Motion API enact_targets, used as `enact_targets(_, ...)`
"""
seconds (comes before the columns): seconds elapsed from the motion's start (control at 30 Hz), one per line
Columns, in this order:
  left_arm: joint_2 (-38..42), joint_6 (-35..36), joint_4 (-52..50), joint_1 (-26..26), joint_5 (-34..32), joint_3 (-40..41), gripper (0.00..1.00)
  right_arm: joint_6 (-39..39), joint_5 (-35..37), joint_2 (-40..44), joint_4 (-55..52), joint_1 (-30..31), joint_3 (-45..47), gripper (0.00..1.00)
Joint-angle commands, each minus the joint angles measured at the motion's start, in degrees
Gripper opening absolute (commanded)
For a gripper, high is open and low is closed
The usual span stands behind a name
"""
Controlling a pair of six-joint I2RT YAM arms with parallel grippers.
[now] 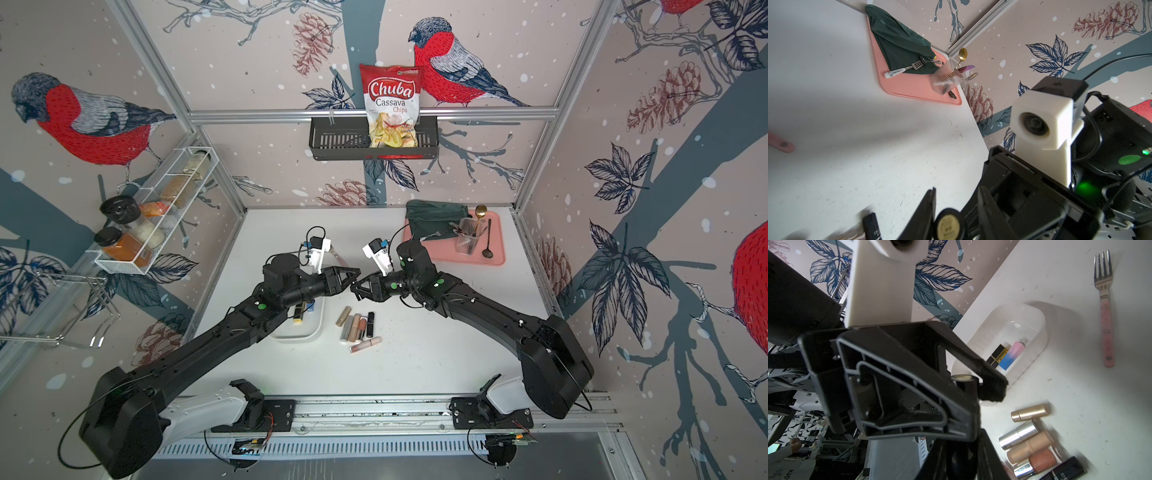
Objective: Put the lipstick into the storage box
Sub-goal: Place the lipstick in the storage box.
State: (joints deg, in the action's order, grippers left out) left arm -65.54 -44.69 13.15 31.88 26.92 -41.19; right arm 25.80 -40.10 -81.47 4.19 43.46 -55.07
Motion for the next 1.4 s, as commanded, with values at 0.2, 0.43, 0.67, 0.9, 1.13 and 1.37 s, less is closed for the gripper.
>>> enact_targets(0.2, -1.41, -1.76, 4.22, 0.46, 2.76, 0.01, 0.25, -0.57, 1.42, 0.70, 1.44, 0.03, -0.12, 0.20)
enact_targets(0.43, -1.78, -2.27, 4.83, 0.45, 3.59, 0.09, 0.01, -0.66, 1.85, 0.61, 1.18, -0.26, -0.52, 0.25)
enact_targets(0.67, -1.64, -1.22, 2.54, 0.36, 3.11, -0.51, 0.00, 0.19, 2.50, 1.10, 1.44, -1.47, -0.57, 0.75)
enact_targets(0.9, 0.63, 4.66, -10.73, -2.26, -2.18, -3.96, 0.00, 0.70, 3.07, 5.29, 1.53, -4.99, 1.63, 1.00)
enact_targets(1.13, 2.83, 18.34, -34.89, -11.66, -14.36, -10.15, 0.00, 0.05, 5.54, 11.91, 1.41, -8.76, 8.33, 1.00)
enact_targets(1.37, -2.68, 27.29, -45.30, -15.69, -28.51, -13.19, 0.00, 0.48, 6.08, 12.29, 1.30, -9.10, 10.85, 1.00)
